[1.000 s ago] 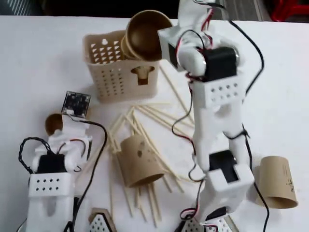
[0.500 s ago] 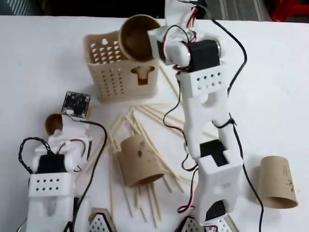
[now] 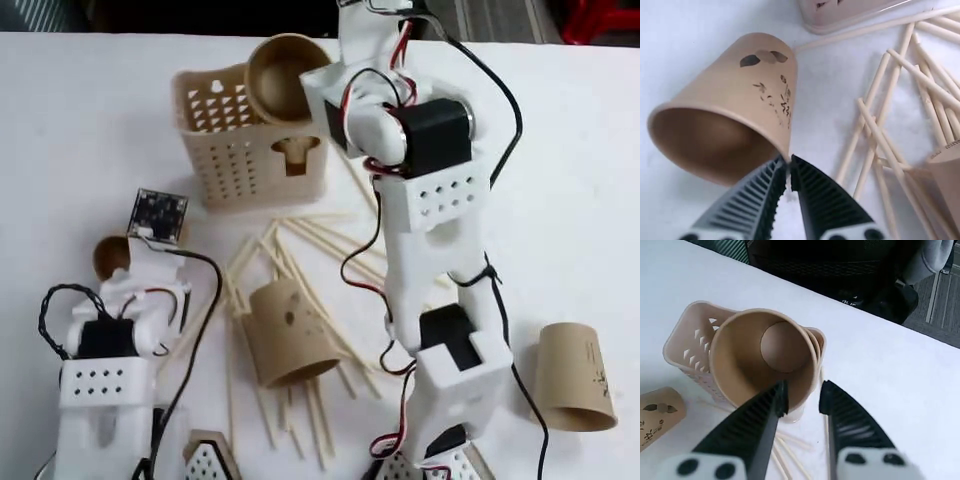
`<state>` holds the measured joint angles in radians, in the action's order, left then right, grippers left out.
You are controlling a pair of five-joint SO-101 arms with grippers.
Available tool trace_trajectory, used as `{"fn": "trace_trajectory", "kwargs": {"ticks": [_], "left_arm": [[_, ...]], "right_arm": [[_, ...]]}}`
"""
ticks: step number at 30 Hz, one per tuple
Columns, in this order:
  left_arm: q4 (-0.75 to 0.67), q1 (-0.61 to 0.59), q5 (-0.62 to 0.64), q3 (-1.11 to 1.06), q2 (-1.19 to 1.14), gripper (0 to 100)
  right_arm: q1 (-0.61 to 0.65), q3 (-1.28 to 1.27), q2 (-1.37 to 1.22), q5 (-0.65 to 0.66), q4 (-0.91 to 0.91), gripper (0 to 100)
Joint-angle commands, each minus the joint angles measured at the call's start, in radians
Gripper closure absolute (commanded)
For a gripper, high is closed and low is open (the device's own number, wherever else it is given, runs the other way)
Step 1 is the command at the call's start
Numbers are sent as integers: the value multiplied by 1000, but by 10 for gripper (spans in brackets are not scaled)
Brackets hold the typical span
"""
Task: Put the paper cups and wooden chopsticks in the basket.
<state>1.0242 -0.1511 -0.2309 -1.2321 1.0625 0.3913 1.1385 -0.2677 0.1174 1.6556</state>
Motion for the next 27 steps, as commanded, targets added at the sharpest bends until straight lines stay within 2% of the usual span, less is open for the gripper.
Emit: {"fn": "trace_trajectory", "kwargs": {"ticks": [1,12,22,27], "left_arm": [[-11,-12,9,43,10,977],[-17,-13,5,18,10,977],[-18,-13,2,14,10,977],[-18,-13,2,11,10,977]], "right_arm": [[10,25,10,18,-16,915],[18,35,-228,23,-372,961],[87,25,-58,25,-318,957],[122,25,-128,64,-343,957]]}}
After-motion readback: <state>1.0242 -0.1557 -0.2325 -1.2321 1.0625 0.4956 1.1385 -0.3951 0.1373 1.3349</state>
